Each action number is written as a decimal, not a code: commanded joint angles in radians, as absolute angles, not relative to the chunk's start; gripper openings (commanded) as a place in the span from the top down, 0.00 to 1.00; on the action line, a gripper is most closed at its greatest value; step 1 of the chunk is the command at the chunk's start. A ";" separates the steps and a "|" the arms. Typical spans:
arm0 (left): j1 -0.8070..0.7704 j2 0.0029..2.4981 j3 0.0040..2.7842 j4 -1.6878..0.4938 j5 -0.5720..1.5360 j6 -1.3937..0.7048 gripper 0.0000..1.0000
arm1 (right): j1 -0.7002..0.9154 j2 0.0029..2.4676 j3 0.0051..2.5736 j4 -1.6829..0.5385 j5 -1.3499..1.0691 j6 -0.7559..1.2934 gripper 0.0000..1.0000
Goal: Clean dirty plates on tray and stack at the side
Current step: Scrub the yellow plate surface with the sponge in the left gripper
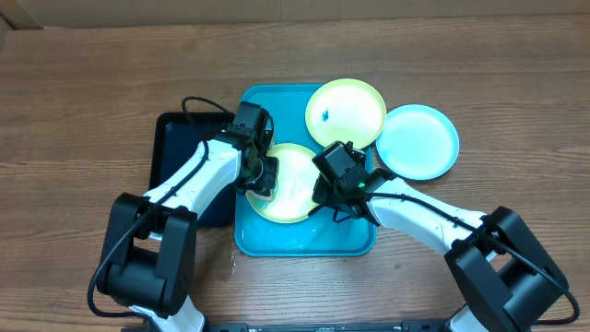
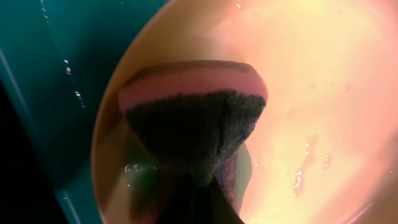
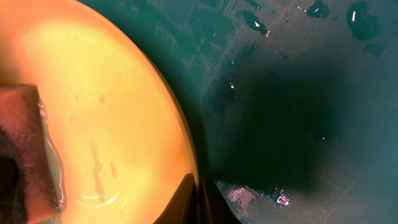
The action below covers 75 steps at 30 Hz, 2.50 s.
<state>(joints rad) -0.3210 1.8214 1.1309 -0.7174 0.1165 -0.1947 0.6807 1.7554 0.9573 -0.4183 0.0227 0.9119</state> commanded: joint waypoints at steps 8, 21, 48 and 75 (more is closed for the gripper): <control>-0.326 1.842 1.167 -0.739 0.537 -0.179 0.96 | 0.678 1.766 0.962 -0.408 0.012 0.908 0.96; -0.329 1.798 1.288 -0.830 0.203 -0.207 0.96 | 0.678 1.766 0.962 -0.406 0.012 0.908 0.96; -0.322 1.884 1.458 -1.032 0.131 -0.180 0.65 | 0.678 1.766 0.962 -0.405 0.012 0.908 0.96; -0.353 1.885 1.264 -0.857 0.050 -0.244 0.80 | 0.678 1.766 0.962 -0.405 0.012 0.908 0.96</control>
